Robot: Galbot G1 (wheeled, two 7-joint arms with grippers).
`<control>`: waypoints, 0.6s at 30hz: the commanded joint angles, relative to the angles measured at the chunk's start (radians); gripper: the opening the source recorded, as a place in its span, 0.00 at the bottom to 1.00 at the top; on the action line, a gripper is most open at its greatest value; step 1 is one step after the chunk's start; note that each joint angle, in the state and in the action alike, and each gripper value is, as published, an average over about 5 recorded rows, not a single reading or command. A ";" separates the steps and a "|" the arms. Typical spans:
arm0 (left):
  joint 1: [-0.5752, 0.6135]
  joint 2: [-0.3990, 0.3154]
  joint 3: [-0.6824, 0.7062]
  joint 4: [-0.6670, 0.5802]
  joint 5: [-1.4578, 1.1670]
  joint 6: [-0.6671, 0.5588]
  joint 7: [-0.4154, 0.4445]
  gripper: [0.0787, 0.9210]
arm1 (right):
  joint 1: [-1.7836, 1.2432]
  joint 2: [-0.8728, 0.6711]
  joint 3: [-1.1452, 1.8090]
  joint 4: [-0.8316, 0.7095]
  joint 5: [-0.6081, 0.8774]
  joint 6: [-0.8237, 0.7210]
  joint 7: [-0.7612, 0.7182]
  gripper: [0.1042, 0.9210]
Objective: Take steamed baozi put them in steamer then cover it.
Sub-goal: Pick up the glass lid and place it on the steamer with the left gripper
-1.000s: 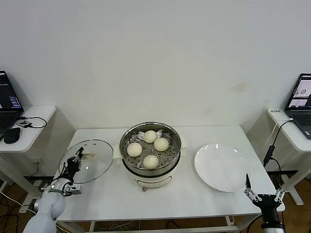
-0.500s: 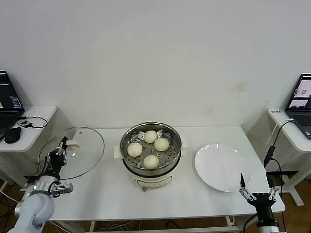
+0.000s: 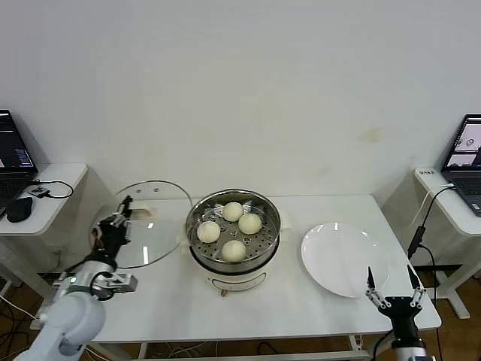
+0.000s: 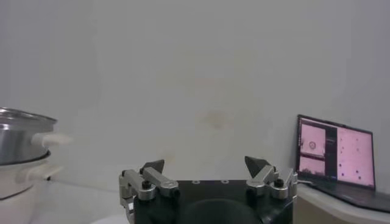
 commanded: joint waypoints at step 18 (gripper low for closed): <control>-0.294 -0.389 0.357 0.074 0.487 0.235 0.288 0.07 | 0.037 0.041 -0.097 -0.054 -0.190 -0.043 0.051 0.88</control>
